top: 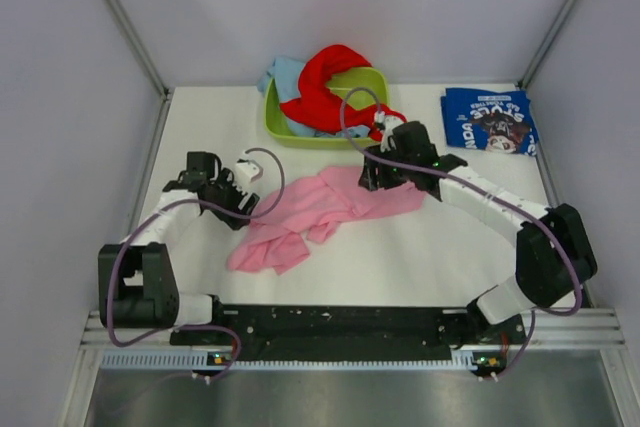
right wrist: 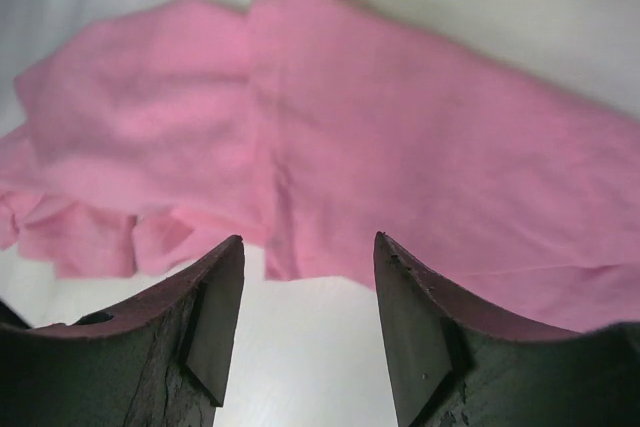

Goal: Fold and stack the t-shirts
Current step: Flatten out the tshirt

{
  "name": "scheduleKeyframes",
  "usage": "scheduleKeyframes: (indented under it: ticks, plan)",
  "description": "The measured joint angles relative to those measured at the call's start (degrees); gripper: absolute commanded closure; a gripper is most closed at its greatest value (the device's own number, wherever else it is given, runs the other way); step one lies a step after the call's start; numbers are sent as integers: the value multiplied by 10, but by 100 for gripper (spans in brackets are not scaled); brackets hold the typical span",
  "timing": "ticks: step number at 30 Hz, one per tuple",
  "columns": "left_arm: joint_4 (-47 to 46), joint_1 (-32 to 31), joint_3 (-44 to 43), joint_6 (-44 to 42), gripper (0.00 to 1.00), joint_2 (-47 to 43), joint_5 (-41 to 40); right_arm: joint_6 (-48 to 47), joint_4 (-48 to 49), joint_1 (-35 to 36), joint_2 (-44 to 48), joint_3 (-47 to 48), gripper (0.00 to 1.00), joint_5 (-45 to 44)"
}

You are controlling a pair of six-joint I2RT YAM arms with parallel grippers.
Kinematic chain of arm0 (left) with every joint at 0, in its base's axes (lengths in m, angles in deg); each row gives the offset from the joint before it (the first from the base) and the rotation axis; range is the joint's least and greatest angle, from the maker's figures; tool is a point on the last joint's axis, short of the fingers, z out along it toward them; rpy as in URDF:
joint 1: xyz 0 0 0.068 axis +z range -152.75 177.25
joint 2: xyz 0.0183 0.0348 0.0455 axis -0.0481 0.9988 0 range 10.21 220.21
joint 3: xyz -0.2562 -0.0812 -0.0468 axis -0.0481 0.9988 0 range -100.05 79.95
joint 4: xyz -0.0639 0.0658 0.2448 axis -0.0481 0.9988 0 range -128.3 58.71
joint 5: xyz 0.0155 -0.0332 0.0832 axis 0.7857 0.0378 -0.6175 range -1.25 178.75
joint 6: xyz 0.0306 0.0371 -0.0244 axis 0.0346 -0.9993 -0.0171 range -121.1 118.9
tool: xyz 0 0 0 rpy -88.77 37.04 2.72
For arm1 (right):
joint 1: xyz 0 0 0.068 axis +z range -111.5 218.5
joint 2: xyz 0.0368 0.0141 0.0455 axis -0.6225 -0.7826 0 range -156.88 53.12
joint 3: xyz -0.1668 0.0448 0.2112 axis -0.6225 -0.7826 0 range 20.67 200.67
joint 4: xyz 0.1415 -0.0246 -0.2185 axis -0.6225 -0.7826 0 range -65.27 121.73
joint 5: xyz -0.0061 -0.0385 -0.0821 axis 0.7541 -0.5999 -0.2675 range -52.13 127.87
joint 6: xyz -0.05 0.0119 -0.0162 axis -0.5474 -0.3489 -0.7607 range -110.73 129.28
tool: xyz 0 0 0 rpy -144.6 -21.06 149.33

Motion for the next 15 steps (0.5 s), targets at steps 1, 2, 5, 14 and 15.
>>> scheduleKeyframes:
  ticks: [1, 2, 5, 14, 15]
  plan:
    - [-14, -1, 0, 4, 23, 3, 0, 5, 0, 19, 0, -9, 46, 10]
    - [-23, -2, -2, 7, 23, 5, 0, 9, 2, 35, -2, -16, 46, 18]
    - [-43, -14, -12, 9, 21, 27, 3, 22, 19, 59, -16, -32, 46, 29]
    - [-31, -66, -32, -17, 25, 104, 1, 81, 78, 70, -120, -54, 61, 37]
    - [-31, -66, -36, -17, 27, 109, -1, 83, 79, 70, -131, -54, 67, 36]
